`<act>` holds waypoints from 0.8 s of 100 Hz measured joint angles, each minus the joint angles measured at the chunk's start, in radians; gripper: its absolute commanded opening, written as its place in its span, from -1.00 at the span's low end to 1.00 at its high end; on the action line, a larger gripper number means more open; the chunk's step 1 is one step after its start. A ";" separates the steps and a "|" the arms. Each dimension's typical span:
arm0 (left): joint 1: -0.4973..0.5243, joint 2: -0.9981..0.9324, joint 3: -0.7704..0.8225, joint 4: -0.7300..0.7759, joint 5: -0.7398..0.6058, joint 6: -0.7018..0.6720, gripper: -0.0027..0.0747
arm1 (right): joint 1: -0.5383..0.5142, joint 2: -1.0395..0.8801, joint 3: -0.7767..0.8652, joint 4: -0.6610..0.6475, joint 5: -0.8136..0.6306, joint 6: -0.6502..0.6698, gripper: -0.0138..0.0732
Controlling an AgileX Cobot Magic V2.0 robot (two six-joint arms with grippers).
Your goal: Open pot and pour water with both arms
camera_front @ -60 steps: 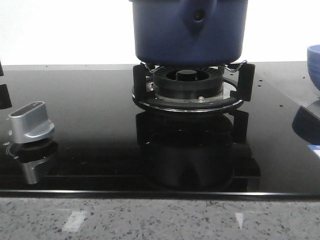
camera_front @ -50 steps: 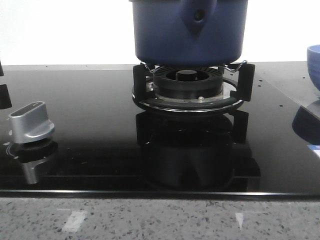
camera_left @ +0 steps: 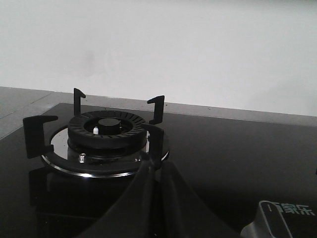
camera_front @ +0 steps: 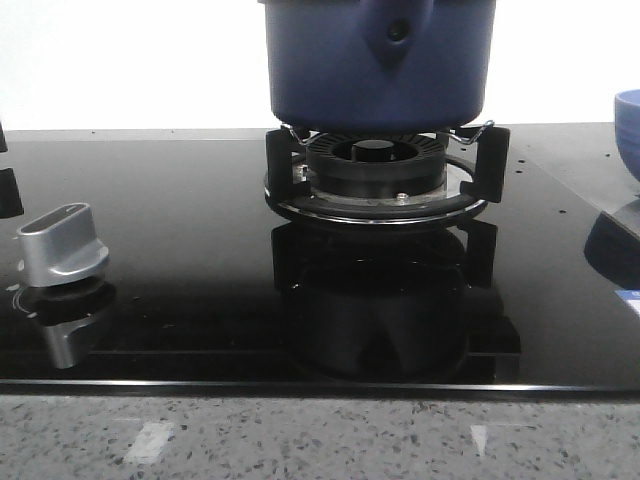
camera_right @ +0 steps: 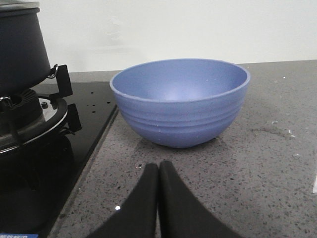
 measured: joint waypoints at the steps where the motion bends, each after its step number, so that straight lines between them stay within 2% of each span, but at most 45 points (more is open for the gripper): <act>1: 0.000 0.000 0.000 0.000 0.000 0.000 -0.98 | 0.000 0.000 0.000 0.000 0.000 0.000 -0.79; 80: 0.000 0.000 0.000 -0.019 0.002 0.000 -0.98 | 0.000 0.000 0.000 0.000 -0.023 0.000 -0.79</act>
